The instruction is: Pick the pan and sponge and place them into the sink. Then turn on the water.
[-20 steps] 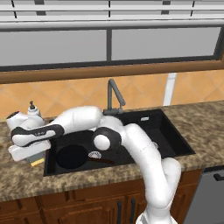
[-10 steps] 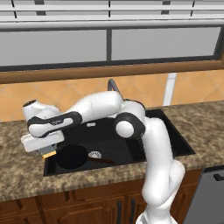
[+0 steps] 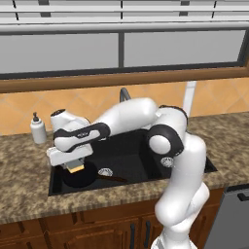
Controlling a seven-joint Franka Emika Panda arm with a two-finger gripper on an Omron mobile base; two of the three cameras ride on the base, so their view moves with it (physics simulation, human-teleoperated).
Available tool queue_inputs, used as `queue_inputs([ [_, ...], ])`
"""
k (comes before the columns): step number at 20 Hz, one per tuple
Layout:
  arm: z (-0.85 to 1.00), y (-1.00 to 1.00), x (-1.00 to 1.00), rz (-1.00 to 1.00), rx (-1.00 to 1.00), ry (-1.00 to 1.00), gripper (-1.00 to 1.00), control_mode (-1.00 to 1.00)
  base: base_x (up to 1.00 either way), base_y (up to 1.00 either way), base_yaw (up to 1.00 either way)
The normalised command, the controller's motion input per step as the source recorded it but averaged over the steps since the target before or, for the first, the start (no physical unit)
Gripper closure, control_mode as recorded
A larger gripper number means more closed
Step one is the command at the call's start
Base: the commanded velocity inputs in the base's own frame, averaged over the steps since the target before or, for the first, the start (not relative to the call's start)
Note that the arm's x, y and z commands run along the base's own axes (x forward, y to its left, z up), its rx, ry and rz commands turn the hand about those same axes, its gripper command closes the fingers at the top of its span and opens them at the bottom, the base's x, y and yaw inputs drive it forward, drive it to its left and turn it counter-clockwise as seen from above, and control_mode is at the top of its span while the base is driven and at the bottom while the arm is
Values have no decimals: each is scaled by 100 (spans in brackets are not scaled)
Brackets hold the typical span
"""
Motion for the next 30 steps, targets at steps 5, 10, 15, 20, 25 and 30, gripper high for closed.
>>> queue_inputs([
  [5,-13,-27,23,0,0,0,100,-100,0,0,0],
  [10,-26,-7,40,0,0,4,100,-100,0,0,0],
  [15,-36,0,55,0,0,5,100,-100,0,0,0],
  [20,-46,4,48,-3,-4,3,100,-100,0,0,0],
  [25,-49,0,46,-5,-5,7,100,-100,0,0,0],
  [30,-51,0,42,-2,-1,9,100,-100,0,0,0],
])
